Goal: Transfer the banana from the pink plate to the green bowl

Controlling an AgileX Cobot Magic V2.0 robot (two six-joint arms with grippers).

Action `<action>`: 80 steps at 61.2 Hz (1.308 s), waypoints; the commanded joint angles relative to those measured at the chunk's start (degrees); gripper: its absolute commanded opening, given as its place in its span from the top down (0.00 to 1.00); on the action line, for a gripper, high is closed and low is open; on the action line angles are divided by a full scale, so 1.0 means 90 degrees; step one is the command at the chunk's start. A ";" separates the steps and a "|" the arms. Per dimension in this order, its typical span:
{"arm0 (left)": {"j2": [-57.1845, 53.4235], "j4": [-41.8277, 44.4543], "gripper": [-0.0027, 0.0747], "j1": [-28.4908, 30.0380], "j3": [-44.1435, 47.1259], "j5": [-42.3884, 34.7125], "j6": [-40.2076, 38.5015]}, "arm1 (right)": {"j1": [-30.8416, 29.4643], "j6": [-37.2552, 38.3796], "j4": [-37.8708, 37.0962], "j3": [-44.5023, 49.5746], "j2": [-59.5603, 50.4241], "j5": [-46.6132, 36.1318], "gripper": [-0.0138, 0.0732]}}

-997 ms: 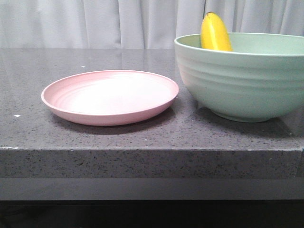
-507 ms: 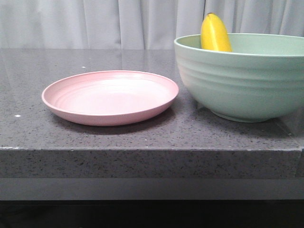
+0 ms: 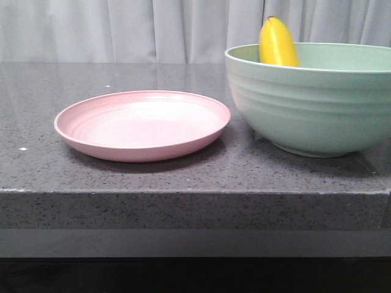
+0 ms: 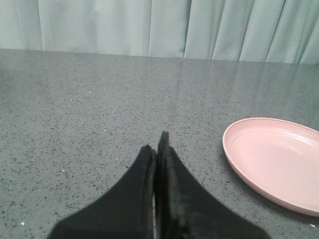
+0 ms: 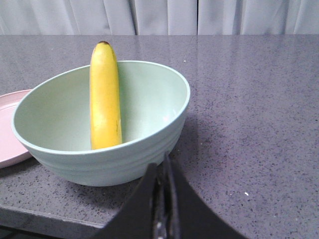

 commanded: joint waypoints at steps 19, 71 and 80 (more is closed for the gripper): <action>-0.0198 -0.0001 0.99 0.0112 0.0063 -0.0752 -0.0067 | -0.0012 -0.0011 0.0027 -0.0157 0.0058 -0.0577 0.91; -0.1144 -0.0029 0.99 0.0809 0.2294 -0.1573 -0.0067 | -0.0012 -0.0011 0.0027 -0.0157 0.0058 -0.0571 0.91; -0.1144 -0.0029 0.99 0.0809 0.2294 -0.1573 -0.0067 | -0.0012 -0.0011 0.0027 -0.0157 0.0058 -0.0571 0.91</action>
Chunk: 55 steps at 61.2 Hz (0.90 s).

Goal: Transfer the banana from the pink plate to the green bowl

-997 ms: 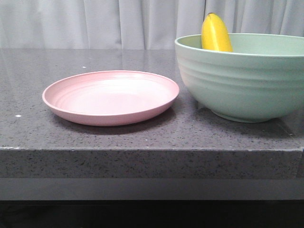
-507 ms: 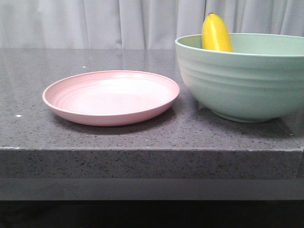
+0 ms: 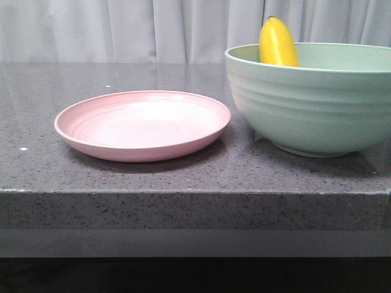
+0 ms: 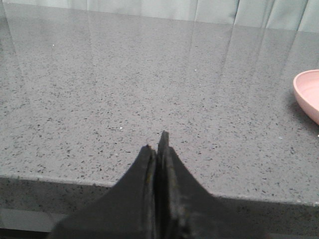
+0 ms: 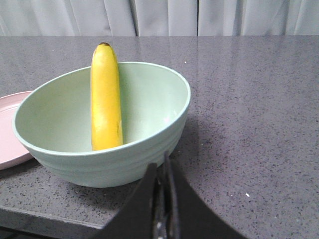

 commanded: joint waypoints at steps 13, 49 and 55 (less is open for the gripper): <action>-0.0107 -0.0041 0.99 0.0003 0.0021 -0.0518 -0.0067 | -0.0012 -0.0011 0.0002 -0.0157 0.0073 -0.0567 0.91; -0.0107 -0.0041 0.99 0.0003 0.0021 -0.0518 -0.0067 | -0.0655 0.0146 -0.0212 0.2317 -0.1053 -0.2361 0.91; -0.0107 -0.0041 0.99 0.0003 0.0021 -0.0518 -0.0067 | -0.0727 0.0146 -0.0179 0.2311 -0.1010 -0.2113 0.91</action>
